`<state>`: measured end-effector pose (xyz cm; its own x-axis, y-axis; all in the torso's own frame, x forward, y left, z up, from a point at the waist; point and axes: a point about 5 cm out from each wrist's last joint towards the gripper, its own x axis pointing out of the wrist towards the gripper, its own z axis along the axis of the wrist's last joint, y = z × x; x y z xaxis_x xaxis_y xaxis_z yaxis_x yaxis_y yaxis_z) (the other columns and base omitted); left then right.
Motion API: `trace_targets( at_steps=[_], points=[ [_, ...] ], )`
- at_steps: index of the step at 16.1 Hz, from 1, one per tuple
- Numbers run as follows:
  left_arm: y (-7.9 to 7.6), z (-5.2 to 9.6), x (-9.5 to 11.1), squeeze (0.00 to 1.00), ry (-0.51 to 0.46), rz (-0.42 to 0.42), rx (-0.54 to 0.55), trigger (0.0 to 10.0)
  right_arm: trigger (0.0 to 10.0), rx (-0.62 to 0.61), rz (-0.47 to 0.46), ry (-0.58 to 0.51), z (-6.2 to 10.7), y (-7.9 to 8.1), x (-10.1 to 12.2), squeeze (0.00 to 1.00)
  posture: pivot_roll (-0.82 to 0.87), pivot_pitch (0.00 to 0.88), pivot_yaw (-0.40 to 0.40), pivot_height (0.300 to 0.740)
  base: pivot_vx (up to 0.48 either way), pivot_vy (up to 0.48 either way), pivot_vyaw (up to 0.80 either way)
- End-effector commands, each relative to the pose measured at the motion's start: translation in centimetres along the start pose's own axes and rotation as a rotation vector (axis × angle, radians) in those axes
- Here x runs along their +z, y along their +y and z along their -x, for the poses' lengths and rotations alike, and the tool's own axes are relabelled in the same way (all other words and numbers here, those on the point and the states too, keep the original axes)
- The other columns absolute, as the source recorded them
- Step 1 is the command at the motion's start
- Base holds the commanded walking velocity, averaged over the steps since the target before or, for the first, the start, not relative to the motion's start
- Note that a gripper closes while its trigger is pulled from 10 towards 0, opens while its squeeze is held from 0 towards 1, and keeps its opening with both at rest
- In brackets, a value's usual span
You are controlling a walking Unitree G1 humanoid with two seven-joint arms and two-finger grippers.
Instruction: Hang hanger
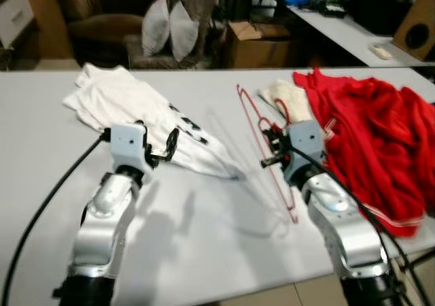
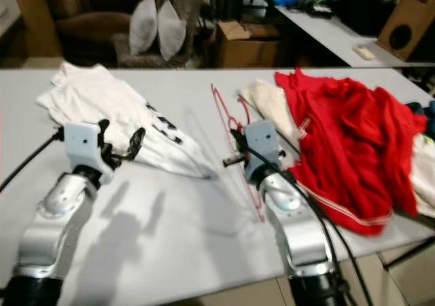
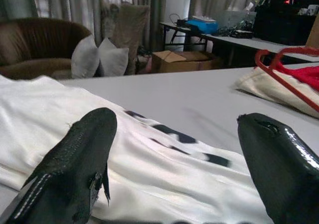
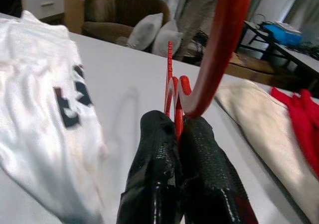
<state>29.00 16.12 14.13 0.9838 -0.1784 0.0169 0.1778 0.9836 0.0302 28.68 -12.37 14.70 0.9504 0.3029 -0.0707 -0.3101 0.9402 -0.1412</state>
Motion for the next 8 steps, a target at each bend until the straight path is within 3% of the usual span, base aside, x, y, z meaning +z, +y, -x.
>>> trace_targets(
  at_steps=[1,3,4,8],
  points=[
    [-0.8,-0.6,0.1,0.0,0.008,0.012,-0.02,10.0,10.0,-0.04,0.023,-0.01,0.6,-1.5,0.4,0.0,-0.09,0.0,-0.034,0.74,0.0,0.0,0.0],
    [-1.7,-0.9,0.0,0.02,0.004,0.076,-0.112,10.0,10.0,-0.041,0.028,-0.013,1.2,-2.5,0.5,0.0,-0.1,0.0,-0.039,0.74,0.0,0.0,0.0],
    [-2.3,-1.1,0.0,1.0,0.005,0.095,-0.184,10.0,10.0,-0.039,0.036,-0.016,1.5,-3.2,0.7,0.0,-0.1,0.0,-0.043,0.74,0.0,0.0,0.0],
    [-3.3,-2.6,-1.4,1.0,0.107,-0.143,-0.416,10.0,10.0,-0.02,0.055,-0.041,2.2,-5.7,2.0,0.0,-0.1,0.0,-0.042,0.74,0.0,0.0,0.0]
  ],
)
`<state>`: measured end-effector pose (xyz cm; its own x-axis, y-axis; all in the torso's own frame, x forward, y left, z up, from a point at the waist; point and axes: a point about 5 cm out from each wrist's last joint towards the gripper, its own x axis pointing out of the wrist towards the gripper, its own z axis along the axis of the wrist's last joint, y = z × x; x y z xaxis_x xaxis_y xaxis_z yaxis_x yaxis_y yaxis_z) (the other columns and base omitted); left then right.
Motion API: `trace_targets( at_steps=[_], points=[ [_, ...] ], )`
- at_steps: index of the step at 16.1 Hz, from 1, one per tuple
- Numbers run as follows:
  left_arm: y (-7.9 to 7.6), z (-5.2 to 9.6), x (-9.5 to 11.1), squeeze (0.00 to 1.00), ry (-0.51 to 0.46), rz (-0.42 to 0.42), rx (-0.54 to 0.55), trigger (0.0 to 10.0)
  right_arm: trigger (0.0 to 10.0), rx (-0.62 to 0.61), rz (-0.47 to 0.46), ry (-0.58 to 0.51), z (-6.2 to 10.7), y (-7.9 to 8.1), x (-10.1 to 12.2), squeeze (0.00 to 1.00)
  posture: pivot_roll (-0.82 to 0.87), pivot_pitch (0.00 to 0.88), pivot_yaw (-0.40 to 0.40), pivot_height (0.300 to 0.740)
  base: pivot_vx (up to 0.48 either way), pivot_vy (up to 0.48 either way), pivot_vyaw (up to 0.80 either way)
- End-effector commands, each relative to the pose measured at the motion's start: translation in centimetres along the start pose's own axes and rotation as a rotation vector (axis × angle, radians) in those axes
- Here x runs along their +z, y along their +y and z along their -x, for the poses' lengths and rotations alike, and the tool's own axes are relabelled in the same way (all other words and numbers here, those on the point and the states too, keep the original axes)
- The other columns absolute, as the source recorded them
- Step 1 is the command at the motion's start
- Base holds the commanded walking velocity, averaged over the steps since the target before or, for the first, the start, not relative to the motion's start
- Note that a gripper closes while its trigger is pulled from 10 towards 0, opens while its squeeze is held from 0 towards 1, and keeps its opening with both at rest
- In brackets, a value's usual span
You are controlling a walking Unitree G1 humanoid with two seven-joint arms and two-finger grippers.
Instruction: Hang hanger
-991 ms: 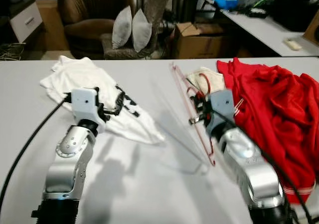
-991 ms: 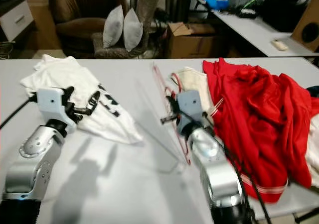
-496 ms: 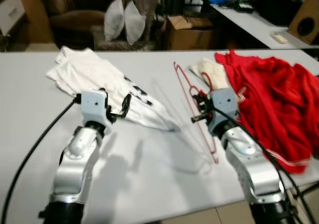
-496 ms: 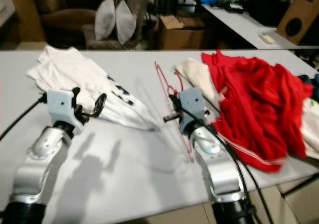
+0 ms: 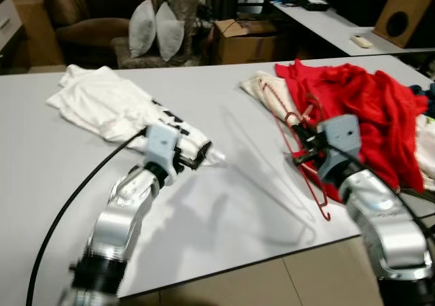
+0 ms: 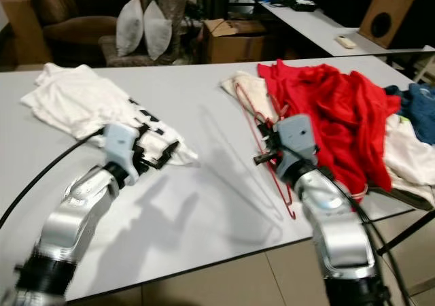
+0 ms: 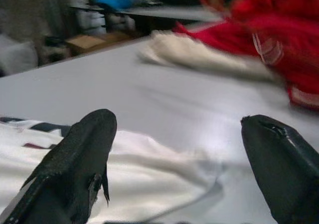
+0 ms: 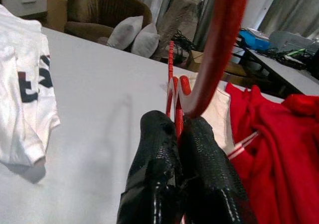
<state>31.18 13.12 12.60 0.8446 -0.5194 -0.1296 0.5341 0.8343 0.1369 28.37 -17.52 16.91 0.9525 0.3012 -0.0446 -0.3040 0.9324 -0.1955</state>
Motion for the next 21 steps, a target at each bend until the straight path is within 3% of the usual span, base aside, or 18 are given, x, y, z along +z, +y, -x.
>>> trace_targets(
  at_steps=[1,4,5,6,7,9,11,12,17,21],
  points=[
    [-0.5,-1.0,-0.4,1.0,0.033,-0.039,-0.072,10.0,10.0,-0.012,0.004,-0.012,0.3,-1.0,0.5,0.0,-0.1,0.0,-0.033,0.74,0.0,0.0,0.0],
    [0.3,-3.1,-1.0,1.0,0.069,-0.015,-0.004,10.0,10.0,0.011,-0.004,0.003,0.7,0.2,0.0,0.0,-0.14,0.0,-0.012,0.74,0.0,0.0,0.0],
    [0.2,-3.9,-1.5,0.66,0.103,0.019,-0.017,10.0,10.0,0.026,-0.015,0.002,0.7,0.9,0.0,0.0,-0.15,0.0,-0.004,0.74,0.0,0.0,0.0],
    [0.0,-4.2,-1.7,0.09,0.12,0.027,-0.027,10.0,10.0,0.03,-0.021,0.002,0.8,1.1,0.0,0.0,-0.15,0.0,-0.002,0.74,0.0,0.0,0.0],
    [-0.2,-4.7,-2.3,0.0,0.157,0.05,-0.052,10.0,10.0,0.035,-0.027,0.005,0.8,1.5,-0.2,0.0,-0.17,0.0,0.009,0.74,0.0,0.0,0.0],
    [-0.6,-5.0,-3.1,0.0,0.232,-0.012,-0.121,10.0,10.0,0.042,-0.03,0.004,0.9,1.7,0.0,0.0,-0.18,0.0,0.016,0.74,0.0,0.0,0.0],
    [-0.4,-5.2,-3.6,0.0,0.285,-0.041,-0.13,2.3,10.0,0.042,-0.025,0.008,0.9,1.7,-0.1,0.0,-0.17,0.0,0.021,0.74,0.0,0.0,0.0],
    [-0.3,-5.3,-3.6,0.0,0.299,-0.05,-0.133,0.0,10.0,0.042,-0.022,0.009,0.9,1.7,-0.1,0.0,-0.17,0.0,0.021,0.74,0.0,0.0,0.0],
    [-0.1,-5.4,-4.1,0.0,0.307,-0.079,-0.081,0.0,10.0,0.037,-0.031,0.006,0.5,1.9,-0.2,0.0,-0.15,0.0,0.019,0.74,0.0,0.0,0.0],
    [-0.4,-5.5,-4.2,0.0,0.309,-0.098,-0.097,0.0,10.0,0.02,-0.035,0.004,1.1,2.1,-0.3,0.0,-0.17,0.0,0.044,0.74,0.0,0.0,0.0]
  ],
)
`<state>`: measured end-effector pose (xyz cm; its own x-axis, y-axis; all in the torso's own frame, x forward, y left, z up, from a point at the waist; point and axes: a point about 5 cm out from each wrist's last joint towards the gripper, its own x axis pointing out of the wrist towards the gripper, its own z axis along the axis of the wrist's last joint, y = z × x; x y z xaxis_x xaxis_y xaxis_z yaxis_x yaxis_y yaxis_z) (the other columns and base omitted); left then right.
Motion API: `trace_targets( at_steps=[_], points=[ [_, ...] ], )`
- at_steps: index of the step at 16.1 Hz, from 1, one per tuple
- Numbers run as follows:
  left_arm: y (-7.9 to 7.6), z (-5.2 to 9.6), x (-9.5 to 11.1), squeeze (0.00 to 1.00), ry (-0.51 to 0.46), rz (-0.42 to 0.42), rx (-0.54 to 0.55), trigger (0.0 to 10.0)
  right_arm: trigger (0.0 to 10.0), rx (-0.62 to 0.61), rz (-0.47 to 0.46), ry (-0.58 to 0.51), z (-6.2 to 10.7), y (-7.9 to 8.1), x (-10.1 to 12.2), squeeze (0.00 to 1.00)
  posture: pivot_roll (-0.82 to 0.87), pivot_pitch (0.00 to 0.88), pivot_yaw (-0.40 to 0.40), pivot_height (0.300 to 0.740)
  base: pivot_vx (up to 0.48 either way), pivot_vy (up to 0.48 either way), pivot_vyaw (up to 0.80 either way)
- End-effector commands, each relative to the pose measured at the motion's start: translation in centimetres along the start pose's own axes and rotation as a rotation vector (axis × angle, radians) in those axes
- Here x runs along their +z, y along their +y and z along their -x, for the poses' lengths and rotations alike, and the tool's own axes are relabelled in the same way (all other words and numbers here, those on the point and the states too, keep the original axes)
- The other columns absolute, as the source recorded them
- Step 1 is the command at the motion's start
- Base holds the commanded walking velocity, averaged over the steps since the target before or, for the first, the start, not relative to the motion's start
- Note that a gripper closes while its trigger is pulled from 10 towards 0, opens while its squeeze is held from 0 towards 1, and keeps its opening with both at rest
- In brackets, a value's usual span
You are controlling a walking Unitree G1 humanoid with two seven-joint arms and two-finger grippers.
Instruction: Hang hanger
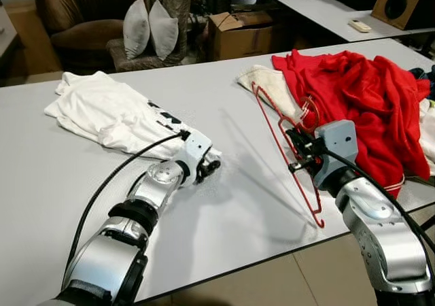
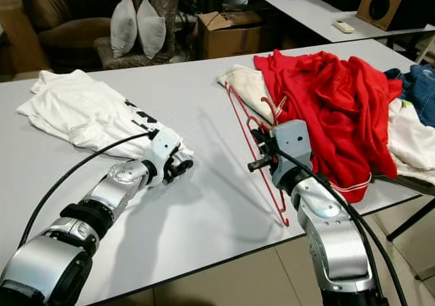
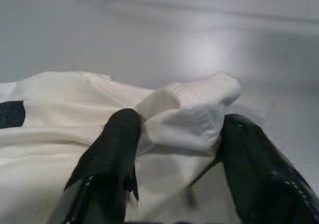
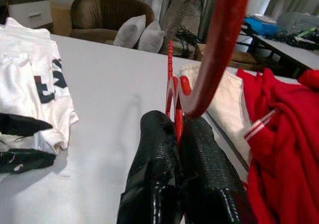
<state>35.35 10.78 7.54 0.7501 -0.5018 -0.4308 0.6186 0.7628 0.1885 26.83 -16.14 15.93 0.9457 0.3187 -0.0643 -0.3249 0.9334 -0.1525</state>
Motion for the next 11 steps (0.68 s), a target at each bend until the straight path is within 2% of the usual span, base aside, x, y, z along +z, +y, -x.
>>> trace_targets(
  at_steps=[1,7,11],
  points=[
    [0.1,-0.1,0.2,0.0,0.002,-0.016,-0.003,0.0,10.0,-0.003,0.008,-0.01,0.1,0.1,0.3,0.0,-0.17,0.0,0.044,0.74,0.0,0.0,0.0],
    [0.8,0.5,-0.8,0.0,-0.022,0.039,0.051,0.0,10.0,0.013,0.017,-0.001,-0.2,0.5,0.2,0.0,-0.15,0.0,0.025,0.74,0.0,0.0,0.0],
    [1.7,1.4,-0.6,0.0,-0.113,0.118,0.058,0.0,10.0,0.016,0.018,0.002,-0.3,0.3,0.2,0.0,-0.12,0.0,-0.014,0.74,0.0,0.0,0.0]
  ],
)
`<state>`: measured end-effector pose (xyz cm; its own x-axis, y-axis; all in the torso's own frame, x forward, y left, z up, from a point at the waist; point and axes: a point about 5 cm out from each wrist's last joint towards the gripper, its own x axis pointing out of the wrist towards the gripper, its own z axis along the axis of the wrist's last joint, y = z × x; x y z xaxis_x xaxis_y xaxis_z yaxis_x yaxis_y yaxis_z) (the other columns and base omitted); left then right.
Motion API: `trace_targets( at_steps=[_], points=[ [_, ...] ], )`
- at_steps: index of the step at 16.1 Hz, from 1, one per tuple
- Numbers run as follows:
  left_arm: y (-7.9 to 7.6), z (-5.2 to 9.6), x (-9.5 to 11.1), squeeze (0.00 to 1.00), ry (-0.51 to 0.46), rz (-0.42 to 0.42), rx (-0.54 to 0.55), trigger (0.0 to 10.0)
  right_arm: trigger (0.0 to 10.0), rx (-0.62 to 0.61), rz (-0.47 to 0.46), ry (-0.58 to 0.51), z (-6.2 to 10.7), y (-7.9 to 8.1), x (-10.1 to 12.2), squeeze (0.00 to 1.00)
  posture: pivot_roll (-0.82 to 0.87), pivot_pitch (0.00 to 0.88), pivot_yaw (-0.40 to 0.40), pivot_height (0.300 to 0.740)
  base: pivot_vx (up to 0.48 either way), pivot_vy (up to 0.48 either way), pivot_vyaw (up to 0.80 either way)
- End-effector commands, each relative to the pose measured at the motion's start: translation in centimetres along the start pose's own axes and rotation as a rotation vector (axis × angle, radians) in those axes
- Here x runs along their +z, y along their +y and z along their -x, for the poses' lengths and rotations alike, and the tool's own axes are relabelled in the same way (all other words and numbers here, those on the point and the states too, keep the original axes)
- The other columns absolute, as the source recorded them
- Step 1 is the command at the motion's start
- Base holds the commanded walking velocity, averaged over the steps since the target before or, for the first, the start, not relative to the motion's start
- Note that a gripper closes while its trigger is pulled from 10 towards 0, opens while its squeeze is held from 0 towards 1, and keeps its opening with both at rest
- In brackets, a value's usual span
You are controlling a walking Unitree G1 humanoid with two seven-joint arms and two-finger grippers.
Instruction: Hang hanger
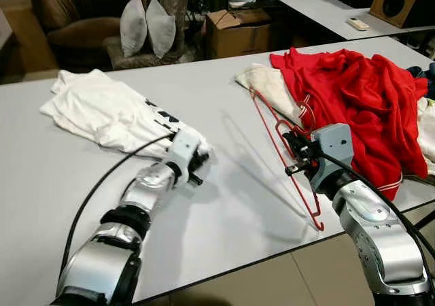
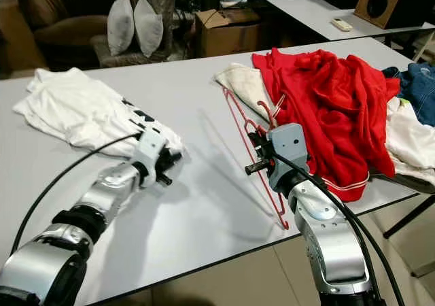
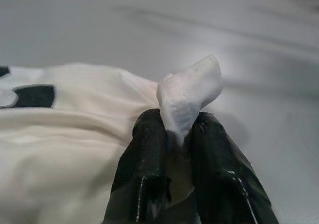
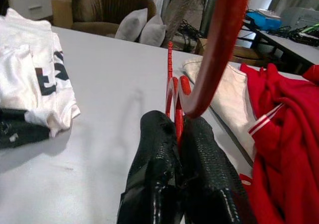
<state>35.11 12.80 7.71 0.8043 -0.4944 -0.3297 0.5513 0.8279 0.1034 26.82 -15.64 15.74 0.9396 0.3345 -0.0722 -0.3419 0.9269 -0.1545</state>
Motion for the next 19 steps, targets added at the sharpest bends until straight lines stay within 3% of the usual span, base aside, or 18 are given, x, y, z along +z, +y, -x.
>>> trace_targets(
  at_steps=[1,2,4,6,9,12,13,14,16,19],
  points=[
    [0.7,0.6,0.6,0.0,-0.051,0.019,0.003,0.0,10.0,0.0,0.014,-0.002,-0.2,-0.2,0.3,0.0,-0.11,0.0,-0.026,0.74,0.0,0.0,0.0],
    [0.9,0.9,0.9,0.0,-0.071,0.021,0.001,0.0,10.0,0.002,0.016,-0.002,-0.3,-0.2,0.3,0.0,-0.1,0.0,-0.038,0.74,0.0,0.0,0.0],
    [1.7,2.9,2.6,0.0,-0.166,0.022,0.01,0.0,10.0,0.016,0.015,-0.007,-0.6,-0.1,0.6,0.0,-0.06,0.0,-0.063,0.74,0.0,0.0,0.0],
    [2.1,4.6,3.7,0.0,-0.21,0.028,0.039,0.0,10.0,0.031,0.032,-0.013,-0.6,0.1,1.2,0.0,-0.05,0.0,-0.07,0.74,0.0,0.0,0.0],
    [2.5,6.1,5.2,0.0,-0.244,0.005,0.065,0.0,10.0,0.005,0.008,-0.035,-0.3,-0.3,1.8,0.0,-0.1,0.0,-0.07,0.74,0.0,0.0,0.0],
    [3.9,7.7,9.3,0.0,-0.369,0.013,0.125,0.0,10.0,-0.015,-0.028,-0.027,0.0,-0.5,1.1,0.0,-0.13,0.0,-0.066,0.74,0.0,0.0,0.0],
    [4.9,8.7,12.7,0.0,-0.455,-0.053,0.117,0.0,10.0,-0.015,-0.03,-0.022,-0.2,-0.6,0.9,0.0,-0.12,0.0,-0.073,0.74,0.0,0.0,0.0],
    [5.2,9.0,13.6,0.0,-0.484,-0.051,0.119,0.0,10.0,-0.013,-0.027,-0.023,-0.2,-0.6,0.9,0.0,-0.12,0.0,-0.073,0.74,0.0,0.0,0.0],
    [6.0,10.8,18.0,0.0,-0.624,-0.074,0.046,0.0,10.0,-0.009,-0.039,-0.034,-1.0,-0.8,1.0,0.0,-0.11,0.0,-0.062,0.74,0.0,0.0,0.0],
    [6.3,11.1,18.7,0.0,-0.67,-0.044,0.009,0.0,10.0,0.013,-0.03,-0.032,-1.2,-0.4,0.7,0.0,-0.11,0.0,-0.036,0.74,0.0,0.0,0.0]
  ],
)
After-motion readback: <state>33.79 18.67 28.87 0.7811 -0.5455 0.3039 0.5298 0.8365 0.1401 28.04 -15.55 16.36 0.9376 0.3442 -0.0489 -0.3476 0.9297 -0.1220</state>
